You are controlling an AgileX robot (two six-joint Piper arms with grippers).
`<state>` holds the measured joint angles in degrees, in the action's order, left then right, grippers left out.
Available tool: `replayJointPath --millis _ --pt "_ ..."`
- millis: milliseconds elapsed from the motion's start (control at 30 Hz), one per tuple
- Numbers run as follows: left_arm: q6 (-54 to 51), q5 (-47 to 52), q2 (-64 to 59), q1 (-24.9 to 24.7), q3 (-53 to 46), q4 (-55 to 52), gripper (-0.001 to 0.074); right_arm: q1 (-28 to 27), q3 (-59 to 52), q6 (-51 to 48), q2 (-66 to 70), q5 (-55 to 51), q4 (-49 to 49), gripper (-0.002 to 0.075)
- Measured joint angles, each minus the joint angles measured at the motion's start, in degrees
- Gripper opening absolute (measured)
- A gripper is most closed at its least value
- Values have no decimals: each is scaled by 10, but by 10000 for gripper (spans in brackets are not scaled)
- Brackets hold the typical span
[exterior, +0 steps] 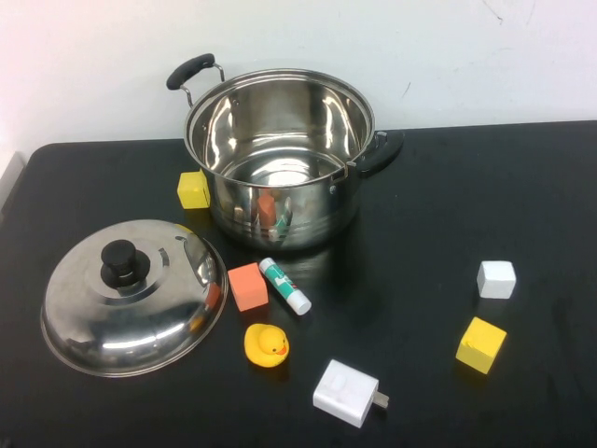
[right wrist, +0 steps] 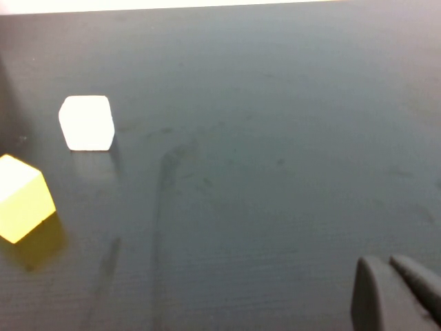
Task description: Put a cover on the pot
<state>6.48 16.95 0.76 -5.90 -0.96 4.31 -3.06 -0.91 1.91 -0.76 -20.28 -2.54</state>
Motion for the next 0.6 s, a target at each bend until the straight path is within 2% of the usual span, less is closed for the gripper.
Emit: replayJointPath --millis 100,467,600 --pt "0 -57 0 0 -2 0 -1 0 0 0 0 0 0 -2" --pt "1 -360 0 0 -2 -1 -1 0 0 0 0 0 0 -2" --pt "24 -437 0 0 -2 -1 -1 0 0 0 0 0 0 -2"
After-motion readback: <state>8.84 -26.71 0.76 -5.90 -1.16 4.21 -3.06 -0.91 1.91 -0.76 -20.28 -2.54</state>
